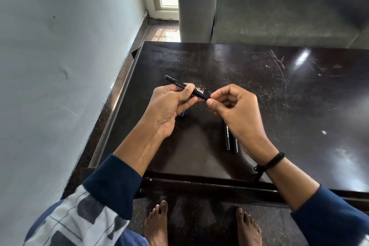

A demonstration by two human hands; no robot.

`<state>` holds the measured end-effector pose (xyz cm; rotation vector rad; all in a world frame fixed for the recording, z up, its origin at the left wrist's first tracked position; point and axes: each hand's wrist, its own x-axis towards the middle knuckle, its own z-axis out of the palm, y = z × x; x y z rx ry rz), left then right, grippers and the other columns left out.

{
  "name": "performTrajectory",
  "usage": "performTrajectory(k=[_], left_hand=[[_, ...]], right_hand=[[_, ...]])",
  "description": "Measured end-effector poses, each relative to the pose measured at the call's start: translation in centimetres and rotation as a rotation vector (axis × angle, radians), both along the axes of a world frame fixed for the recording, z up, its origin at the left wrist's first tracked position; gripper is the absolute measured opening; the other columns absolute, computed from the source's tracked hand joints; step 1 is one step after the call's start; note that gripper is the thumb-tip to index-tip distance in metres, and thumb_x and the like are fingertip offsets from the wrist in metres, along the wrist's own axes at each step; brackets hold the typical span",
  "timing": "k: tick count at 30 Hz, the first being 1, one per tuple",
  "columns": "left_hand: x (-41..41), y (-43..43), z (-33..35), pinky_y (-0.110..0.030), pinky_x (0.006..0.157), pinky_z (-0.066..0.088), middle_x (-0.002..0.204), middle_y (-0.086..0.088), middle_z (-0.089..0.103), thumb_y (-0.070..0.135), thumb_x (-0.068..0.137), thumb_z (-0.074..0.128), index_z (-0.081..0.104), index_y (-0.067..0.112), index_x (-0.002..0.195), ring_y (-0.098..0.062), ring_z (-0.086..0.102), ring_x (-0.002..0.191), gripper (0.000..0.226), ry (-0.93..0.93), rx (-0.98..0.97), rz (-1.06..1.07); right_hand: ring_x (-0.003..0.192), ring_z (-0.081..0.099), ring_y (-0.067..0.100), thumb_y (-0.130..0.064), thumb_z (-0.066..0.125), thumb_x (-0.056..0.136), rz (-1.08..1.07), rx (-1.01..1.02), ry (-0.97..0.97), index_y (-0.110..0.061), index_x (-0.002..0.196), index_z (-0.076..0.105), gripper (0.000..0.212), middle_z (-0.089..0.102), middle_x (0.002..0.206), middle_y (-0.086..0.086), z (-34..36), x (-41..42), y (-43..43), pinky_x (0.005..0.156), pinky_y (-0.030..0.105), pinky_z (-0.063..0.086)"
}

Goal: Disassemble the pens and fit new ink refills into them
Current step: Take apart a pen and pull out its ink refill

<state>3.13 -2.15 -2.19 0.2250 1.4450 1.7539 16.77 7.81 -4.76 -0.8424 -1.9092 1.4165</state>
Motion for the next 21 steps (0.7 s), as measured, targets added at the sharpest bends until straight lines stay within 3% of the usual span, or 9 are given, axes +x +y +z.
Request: performTrajectory(k=[4, 7, 11, 16, 18, 21], left_hand=[[-0.29, -0.05, 0.17, -0.019, 0.068, 0.059, 0.091, -0.019, 0.077, 0.004, 0.093, 0.068, 0.071, -0.005, 0.094, -0.028, 0.077, 0.082, 0.010, -0.008, 0.006, 0.015], [0.09, -0.02, 0.00, -0.019, 0.068, 0.059, 0.092, -0.019, 0.077, 0.004, 0.093, 0.068, 0.071, -0.006, 0.095, -0.028, 0.077, 0.082, 0.011, -0.013, 0.000, 0.000], [0.57, 0.03, -0.32, -0.020, 0.069, 0.059, 0.095, -0.021, 0.076, 0.004, 0.093, 0.067, 0.070, -0.009, 0.100, -0.025, 0.077, 0.080, 0.015, -0.016, -0.011, -0.012], [0.02, -0.05, 0.09, -0.019, 0.068, 0.059, 0.082, -0.013, 0.077, 0.003, 0.093, 0.067, 0.072, -0.004, 0.091, -0.020, 0.077, 0.074, 0.009, -0.017, 0.009, 0.006], [-0.28, -0.12, 0.30, -0.019, 0.067, 0.059, 0.082, -0.013, 0.077, 0.003, 0.093, 0.067, 0.071, -0.003, 0.090, -0.022, 0.077, 0.074, 0.008, -0.021, 0.015, 0.016], [-0.41, -0.24, 0.36, -0.019, 0.068, 0.060, 0.086, -0.016, 0.077, 0.003, 0.093, 0.067, 0.071, -0.005, 0.092, -0.026, 0.077, 0.078, 0.008, -0.029, 0.016, 0.019]], right_hand=[[0.072, 0.076, 0.020, -0.028, 0.078, 0.091, 0.000, -0.060, 0.053, -0.023, 0.091, 0.073, 0.007, 0.077, 0.075, 0.001, 0.35, -0.05, 0.12, 0.071, 0.033, 0.059], [0.068, 0.074, 0.016, -0.020, 0.075, 0.094, -0.001, -0.040, 0.033, -0.025, 0.083, 0.074, 0.012, 0.077, 0.073, -0.001, 0.05, -0.12, 0.02, 0.067, 0.028, 0.057], [0.068, 0.071, 0.017, -0.013, 0.081, 0.087, -0.032, 0.037, -0.029, -0.028, 0.075, 0.071, 0.021, 0.075, 0.072, -0.004, -0.57, 0.02, 0.08, 0.068, 0.034, 0.058], [0.073, 0.070, 0.014, -0.023, 0.088, 0.080, -0.003, 0.014, 0.018, -0.028, 0.085, 0.072, 0.018, 0.074, 0.078, -0.005, -0.05, -0.07, 0.06, 0.073, 0.032, 0.056], [0.073, 0.072, 0.021, -0.031, 0.086, 0.082, -0.004, -0.025, 0.040, -0.025, 0.090, 0.074, 0.015, 0.076, 0.078, 0.000, 0.23, 0.00, 0.11, 0.072, 0.036, 0.059], [0.068, 0.073, 0.018, -0.029, 0.081, 0.088, 0.006, -0.074, 0.060, -0.023, 0.087, 0.077, 0.007, 0.077, 0.075, 0.004, 0.33, 0.01, 0.09, 0.067, 0.031, 0.058]])
